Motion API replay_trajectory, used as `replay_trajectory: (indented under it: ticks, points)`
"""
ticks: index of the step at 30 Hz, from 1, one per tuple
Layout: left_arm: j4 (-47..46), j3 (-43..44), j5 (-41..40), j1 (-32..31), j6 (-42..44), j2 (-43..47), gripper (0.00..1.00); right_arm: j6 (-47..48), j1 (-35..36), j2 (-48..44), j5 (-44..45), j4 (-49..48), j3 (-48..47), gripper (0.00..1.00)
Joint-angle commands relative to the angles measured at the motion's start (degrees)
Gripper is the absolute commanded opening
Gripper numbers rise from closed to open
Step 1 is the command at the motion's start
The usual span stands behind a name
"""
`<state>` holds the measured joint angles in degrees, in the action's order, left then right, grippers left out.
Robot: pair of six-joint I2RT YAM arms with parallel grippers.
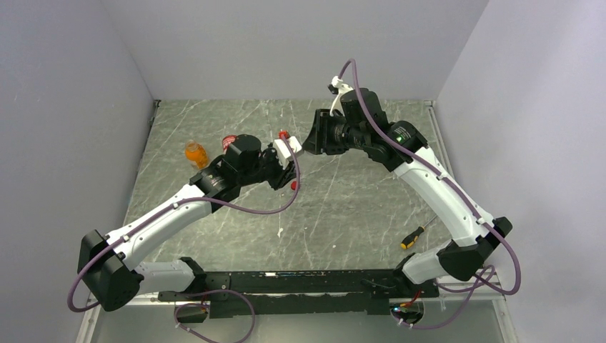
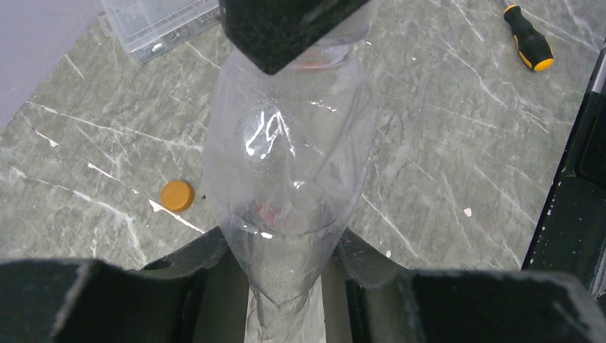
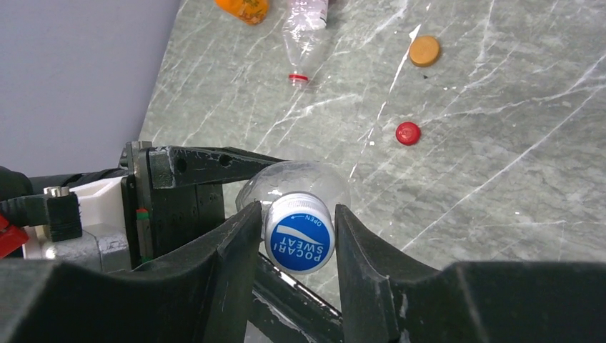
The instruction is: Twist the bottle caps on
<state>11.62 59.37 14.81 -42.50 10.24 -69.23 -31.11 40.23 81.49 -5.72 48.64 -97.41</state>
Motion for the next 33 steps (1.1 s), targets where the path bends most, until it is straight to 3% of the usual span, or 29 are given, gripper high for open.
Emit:
replay_trajectory:
  ticks: [1,4,9,10,15,16,25,33]
  points:
    - [-2.82,2.50,1.71,0.26,-1.16,-0.21,0.00,0.95,0.29,-0.01,-0.97,-1.10,0.28,0.44]
    - [-2.92,2.66,2.12,0.23,-1.38,-0.35,0.00,0.90,0.29,0.11,-0.45,-0.87,0.41,0.40]
    - [-2.47,2.92,2.68,0.25,-1.68,-0.57,0.03,0.94,0.29,0.19,0.35,-0.54,0.37,0.13]
    - [-2.33,2.96,2.64,0.23,-1.90,-0.51,0.15,1.11,0.25,0.23,1.18,-0.18,0.13,0.09]
    - [-1.29,3.14,-0.98,0.36,-4.05,0.92,0.93,2.39,-1.33,-0.58,5.58,2.90,-0.44,0.02]
    - [-0.70,3.36,-1.83,0.38,-4.67,1.41,0.99,2.66,-2.17,-1.04,6.87,3.21,-0.10,0.01]
    - [7.13,5.61,-11.22,2.50,-7.62,5.17,0.99,7.78,-13.13,-4.69,19.71,4.03,6.42,0.02]
    - [8.56,2.84,-11.50,5.73,-8.12,9.66,0.99,12.96,-17.98,-0.67,28.03,-2.61,10.27,0.04]
